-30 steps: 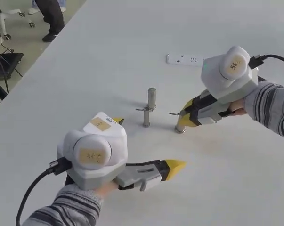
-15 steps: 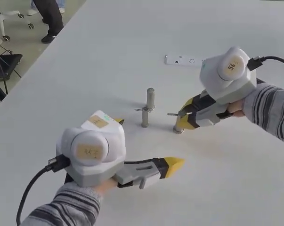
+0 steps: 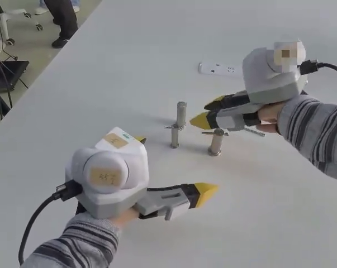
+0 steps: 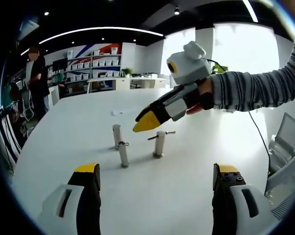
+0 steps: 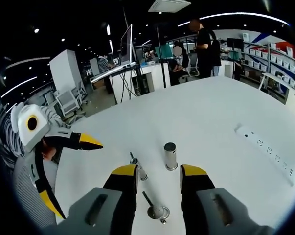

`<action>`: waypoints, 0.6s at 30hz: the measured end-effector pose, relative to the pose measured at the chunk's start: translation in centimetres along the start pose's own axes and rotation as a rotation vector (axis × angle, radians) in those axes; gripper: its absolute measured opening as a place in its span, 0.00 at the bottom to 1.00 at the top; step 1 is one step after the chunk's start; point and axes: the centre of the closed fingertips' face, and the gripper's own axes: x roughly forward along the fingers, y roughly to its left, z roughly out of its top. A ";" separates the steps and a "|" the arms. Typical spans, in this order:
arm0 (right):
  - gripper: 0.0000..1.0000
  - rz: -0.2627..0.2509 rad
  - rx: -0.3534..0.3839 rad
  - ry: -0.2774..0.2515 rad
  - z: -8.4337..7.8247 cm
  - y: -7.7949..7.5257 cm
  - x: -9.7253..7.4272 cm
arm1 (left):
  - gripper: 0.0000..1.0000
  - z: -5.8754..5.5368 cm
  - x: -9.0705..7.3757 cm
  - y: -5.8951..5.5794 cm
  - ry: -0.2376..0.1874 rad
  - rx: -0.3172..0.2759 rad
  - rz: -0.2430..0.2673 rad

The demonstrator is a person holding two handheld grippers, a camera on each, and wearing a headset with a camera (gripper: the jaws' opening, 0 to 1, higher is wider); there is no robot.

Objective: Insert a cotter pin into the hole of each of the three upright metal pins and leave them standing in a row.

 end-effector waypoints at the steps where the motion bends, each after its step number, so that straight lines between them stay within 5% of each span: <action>1: 0.30 -0.004 0.001 -0.009 0.2 -0.1 0.2 | 0.95 0.1 0.0 0.1 -0.001 -0.001 0.002; 9: 0.29 -0.046 0.045 -0.067 1.3 -1.2 2.5 | 0.94 0.1 -0.3 0.1 -0.006 -0.007 0.011; 18: 0.27 -0.060 0.051 -0.043 0.3 -1.6 4.5 | 0.93 0.0 -0.2 0.0 -0.004 -0.012 0.010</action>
